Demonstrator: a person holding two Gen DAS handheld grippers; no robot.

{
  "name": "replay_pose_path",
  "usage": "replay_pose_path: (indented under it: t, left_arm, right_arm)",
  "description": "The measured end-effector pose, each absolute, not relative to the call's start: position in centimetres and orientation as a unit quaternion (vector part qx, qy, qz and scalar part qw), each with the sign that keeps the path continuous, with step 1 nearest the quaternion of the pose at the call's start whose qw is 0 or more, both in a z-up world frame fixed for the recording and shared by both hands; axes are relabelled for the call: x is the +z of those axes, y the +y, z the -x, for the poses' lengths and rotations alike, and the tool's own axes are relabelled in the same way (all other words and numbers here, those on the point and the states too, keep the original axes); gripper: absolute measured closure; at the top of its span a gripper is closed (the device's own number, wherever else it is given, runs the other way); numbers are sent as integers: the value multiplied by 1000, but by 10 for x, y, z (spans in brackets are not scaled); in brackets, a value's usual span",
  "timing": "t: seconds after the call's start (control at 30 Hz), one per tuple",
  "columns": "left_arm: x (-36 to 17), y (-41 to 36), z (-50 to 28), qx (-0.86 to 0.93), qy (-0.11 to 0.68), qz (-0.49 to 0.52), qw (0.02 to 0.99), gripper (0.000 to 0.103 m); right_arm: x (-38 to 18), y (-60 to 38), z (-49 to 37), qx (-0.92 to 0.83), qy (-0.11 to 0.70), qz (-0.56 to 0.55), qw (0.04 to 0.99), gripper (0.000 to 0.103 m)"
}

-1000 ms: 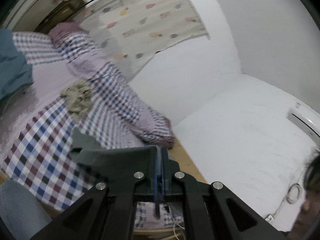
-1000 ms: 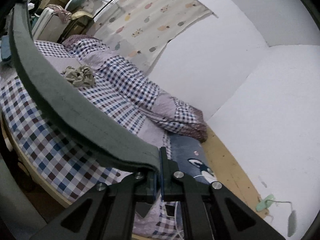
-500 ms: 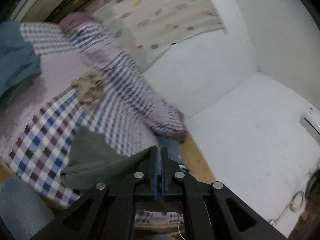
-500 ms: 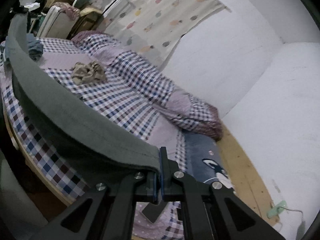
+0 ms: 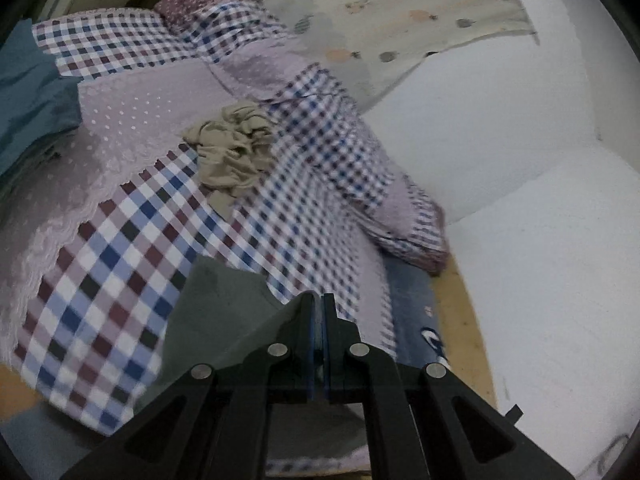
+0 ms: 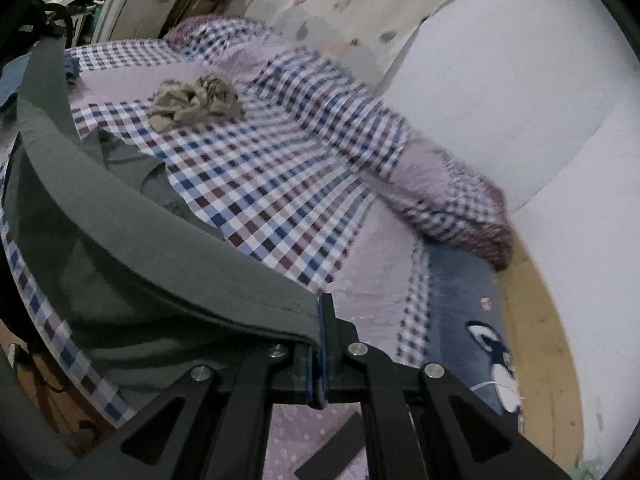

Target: Fold clothes

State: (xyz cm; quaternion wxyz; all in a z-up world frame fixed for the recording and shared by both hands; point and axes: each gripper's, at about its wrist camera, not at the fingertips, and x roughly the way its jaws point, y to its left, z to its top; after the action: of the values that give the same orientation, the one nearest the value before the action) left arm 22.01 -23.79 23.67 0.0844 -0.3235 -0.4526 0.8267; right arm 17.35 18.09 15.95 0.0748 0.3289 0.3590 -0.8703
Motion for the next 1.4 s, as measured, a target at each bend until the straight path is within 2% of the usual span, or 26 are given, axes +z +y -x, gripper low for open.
replay_pose_path:
  t: [0.37, 0.57, 0.6, 0.67, 0.73, 0.8, 0.83, 0.87, 0.9, 0.93, 0.97, 1.2, 1.3, 1.4]
  left_arm:
    - [143, -238, -43, 800, -409, 439, -15, 102]
    - [86, -235, 12, 782, -380, 492, -55, 102]
    - [76, -236, 19, 779, -377, 498, -53, 101]
    - [59, -238, 26, 773, -368, 514, -53, 101]
    - [47, -242, 29, 774, -352, 523, -53, 97]
    - [50, -252, 19, 785, -349, 509, -48, 84]
    - [54, -258, 11, 792, -355, 496, -40, 69]
    - [59, -266, 1, 799, -368, 476, -28, 51]
    - [66, -273, -14, 808, -377, 453, -19, 43]
    - [70, -277, -30, 814, -380, 439, -13, 29]
    - [75, -281, -46, 821, -383, 424, -6, 26]
    - [78, -261, -177, 829, -350, 431, 69, 26]
    - [72, -249, -233, 822, -348, 441, 91, 26]
    - [71, -226, -263, 823, -289, 479, 102, 27]
  right_arm:
    - [46, 191, 7, -798, 313, -501, 118, 102]
    - [-15, 204, 73, -765, 223, -588, 138, 101]
    - [-23, 211, 79, -766, 201, -597, 130, 96]
    - [-37, 224, 90, -766, 155, -613, 115, 93]
    - [-44, 241, 95, -778, 113, -613, 85, 76]
    - [-39, 261, 90, -802, 89, -590, 30, 64]
    - [-36, 272, 87, -813, 77, -577, 2, 58]
    - [-33, 281, 82, -818, 65, -571, -22, 58]
    - [-30, 290, 76, -824, 53, -563, -45, 58]
    - [-25, 293, 67, -831, 40, -553, -45, 58]
    - [-20, 292, 57, -838, 27, -544, -27, 58]
    - [2, 268, -47, -858, -58, -499, 105, 58]
    - [2, 273, -98, -854, -79, -497, 131, 58]
    - [0, 280, -148, -847, -84, -509, 125, 58]
